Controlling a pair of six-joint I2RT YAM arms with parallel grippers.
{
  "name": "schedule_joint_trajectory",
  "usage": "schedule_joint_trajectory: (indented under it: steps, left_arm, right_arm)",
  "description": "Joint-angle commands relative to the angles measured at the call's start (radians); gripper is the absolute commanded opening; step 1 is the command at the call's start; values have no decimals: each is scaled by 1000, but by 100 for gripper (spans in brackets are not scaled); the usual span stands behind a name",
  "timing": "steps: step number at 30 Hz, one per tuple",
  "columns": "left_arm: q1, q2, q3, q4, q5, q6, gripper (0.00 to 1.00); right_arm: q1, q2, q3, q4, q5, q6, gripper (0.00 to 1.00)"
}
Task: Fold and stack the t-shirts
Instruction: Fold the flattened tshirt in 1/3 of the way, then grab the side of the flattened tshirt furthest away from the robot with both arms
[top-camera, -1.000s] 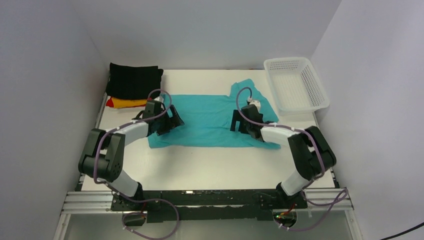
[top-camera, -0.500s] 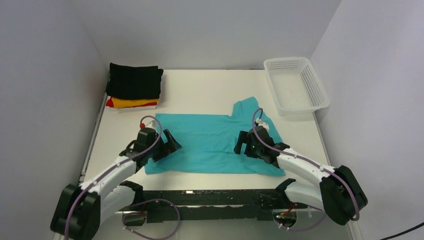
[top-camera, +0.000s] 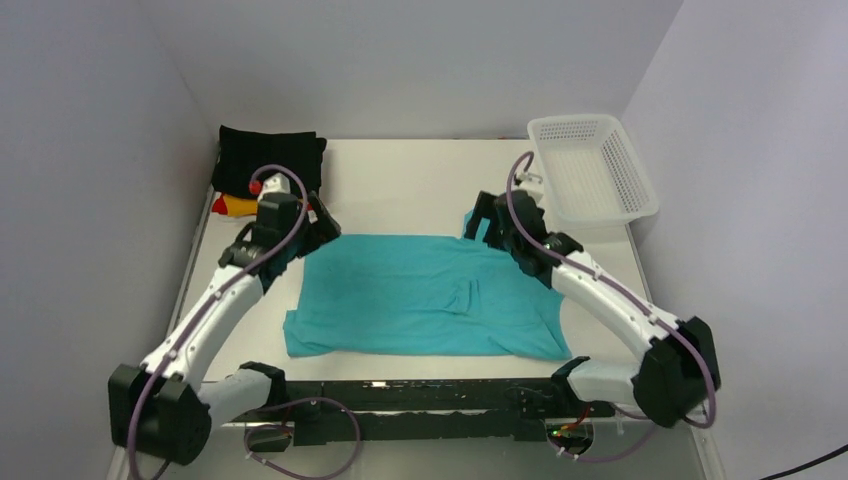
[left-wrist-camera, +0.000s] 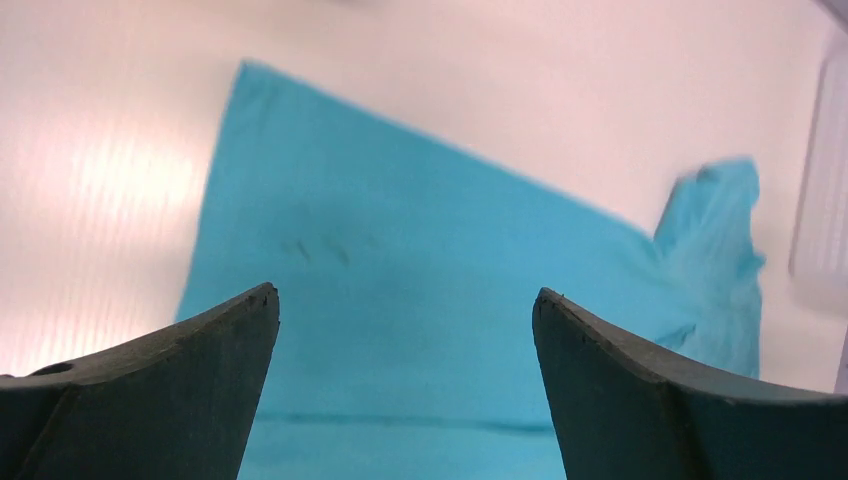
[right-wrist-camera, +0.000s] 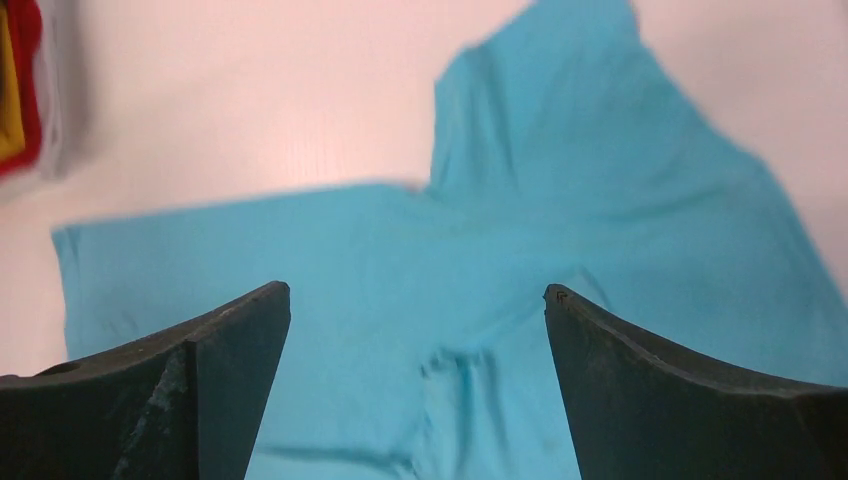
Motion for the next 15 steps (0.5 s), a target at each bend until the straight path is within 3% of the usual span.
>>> schedule_joint_trajectory:
  steps: [1, 7, 15]
  left_arm:
    - [126, 187, 97, 69, 3, 98, 99]
    - [216, 475, 275, 77, 29, 187, 99]
    - [262, 698, 348, 161, 61, 247, 93]
  right_arm:
    - [-91, 184, 167, 63, 17, -71, 100]
    - [-139, 385, 364, 45, -12, -180, 100]
    - [-204, 460, 368, 97, -60, -185, 100]
